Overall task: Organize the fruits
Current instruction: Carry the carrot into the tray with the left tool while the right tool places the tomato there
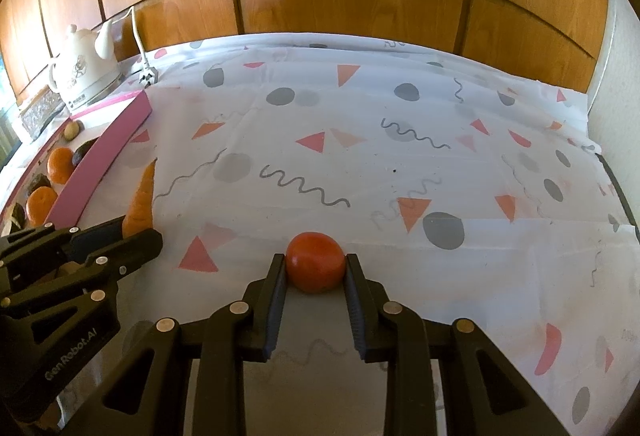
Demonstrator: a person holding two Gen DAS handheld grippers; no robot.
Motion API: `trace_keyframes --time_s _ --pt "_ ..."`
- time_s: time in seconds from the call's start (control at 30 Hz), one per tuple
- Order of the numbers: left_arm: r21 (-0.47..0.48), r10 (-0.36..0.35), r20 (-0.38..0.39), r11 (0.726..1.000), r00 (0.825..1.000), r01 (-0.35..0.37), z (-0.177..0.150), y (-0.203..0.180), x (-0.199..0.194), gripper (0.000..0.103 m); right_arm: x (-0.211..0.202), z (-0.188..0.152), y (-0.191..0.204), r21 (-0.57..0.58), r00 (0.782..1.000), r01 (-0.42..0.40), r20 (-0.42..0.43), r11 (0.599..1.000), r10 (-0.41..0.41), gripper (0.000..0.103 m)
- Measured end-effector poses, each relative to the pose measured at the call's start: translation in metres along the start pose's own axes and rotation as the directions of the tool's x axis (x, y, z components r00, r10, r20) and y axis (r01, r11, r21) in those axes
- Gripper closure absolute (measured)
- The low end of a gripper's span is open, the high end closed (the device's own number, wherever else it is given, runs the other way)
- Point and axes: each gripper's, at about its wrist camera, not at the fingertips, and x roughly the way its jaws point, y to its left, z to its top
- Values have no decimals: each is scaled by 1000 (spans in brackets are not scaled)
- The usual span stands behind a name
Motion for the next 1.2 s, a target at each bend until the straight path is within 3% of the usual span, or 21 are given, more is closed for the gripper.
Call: trace_keyframes --time_s 0.13,0.33,0.6,0.83,1.2 --pt "-5 -23 -7 1000 1000 23 -3 0 -9 82 -2 -2 4 -6 1000 4 -6 1000 -4 75" --pt "-19 -23 42 1000 999 24 0 10 -36 82 -5 -4 10 -16 1000 2 -15 1000 -2 75" --pt "-137 41 92 990 995 -28 8 55 -70 82 -6 -3 20 -7 999 -37 -32 999 37 75" --pt "-182 109 144 980 984 -82 2 87 -96 82 -5 -1 41 -34 996 -80 -46 996 79 75" --pt "-249 161 135 961 978 -124 -14 126 -106 82 -7 2 64 -56 989 -134 -68 989 130 75"
